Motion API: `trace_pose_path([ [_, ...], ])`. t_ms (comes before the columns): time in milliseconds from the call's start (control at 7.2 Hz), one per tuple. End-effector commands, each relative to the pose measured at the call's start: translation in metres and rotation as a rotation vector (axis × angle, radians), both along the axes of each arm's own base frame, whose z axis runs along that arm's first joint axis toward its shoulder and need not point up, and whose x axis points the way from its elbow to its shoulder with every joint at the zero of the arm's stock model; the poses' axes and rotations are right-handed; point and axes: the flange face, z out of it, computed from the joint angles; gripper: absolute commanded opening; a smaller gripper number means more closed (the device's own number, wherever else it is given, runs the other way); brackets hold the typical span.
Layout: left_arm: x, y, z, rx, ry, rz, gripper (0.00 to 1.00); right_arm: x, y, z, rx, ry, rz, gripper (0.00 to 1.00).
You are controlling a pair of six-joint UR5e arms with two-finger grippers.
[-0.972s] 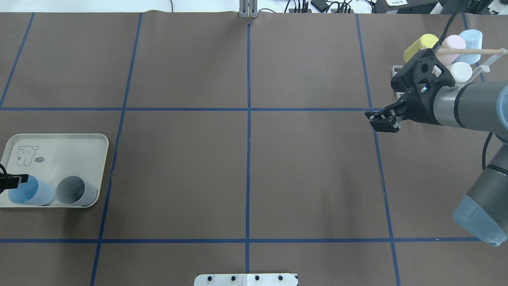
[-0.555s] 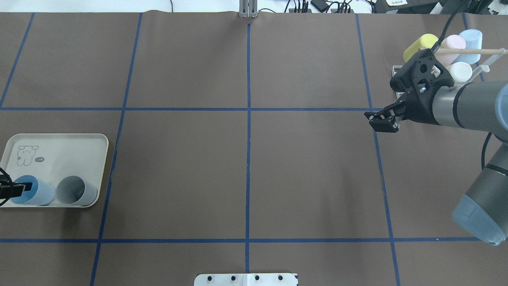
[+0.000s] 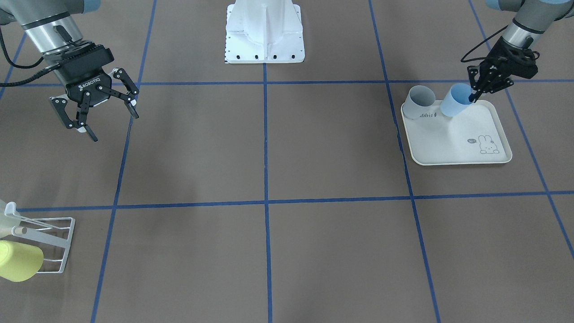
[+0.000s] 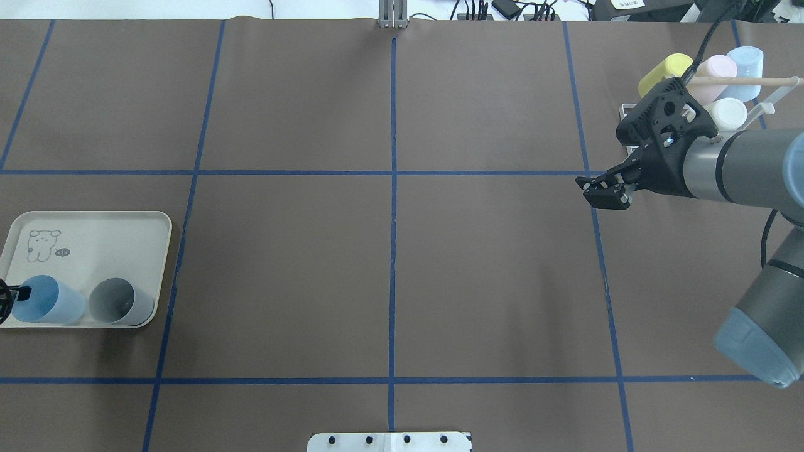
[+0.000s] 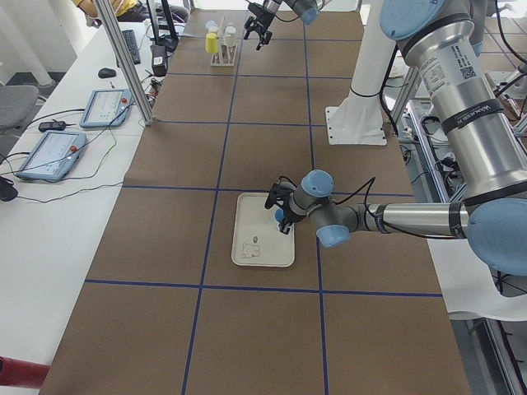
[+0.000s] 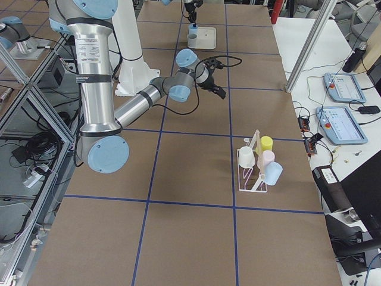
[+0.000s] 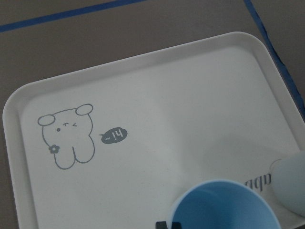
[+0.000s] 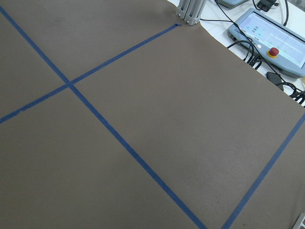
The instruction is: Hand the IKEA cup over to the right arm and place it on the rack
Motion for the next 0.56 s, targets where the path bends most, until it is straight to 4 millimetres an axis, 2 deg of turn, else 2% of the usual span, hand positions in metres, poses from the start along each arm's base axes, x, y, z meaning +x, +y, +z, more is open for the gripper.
trace_pose_path([
  [0,-0.033,-0.019,-0.012,0.039,0.006,-0.089,0.0,-0.008,-0.002,-0.017,0.025,-0.03,-0.008,1.0],
  [139,-0.051,-0.026,-0.03,0.114,0.0,-0.083,0.0,-0.019,-0.004,-0.028,0.051,-0.056,-0.021,1.0],
  [278,-0.058,-0.029,-0.048,0.116,0.054,-0.057,0.0,-0.046,0.004,-0.035,0.101,-0.113,-0.07,1.0],
  [416,-0.049,-0.041,-0.075,0.147,0.121,-0.029,0.0,-0.085,0.002,-0.052,0.176,-0.211,-0.107,1.0],
])
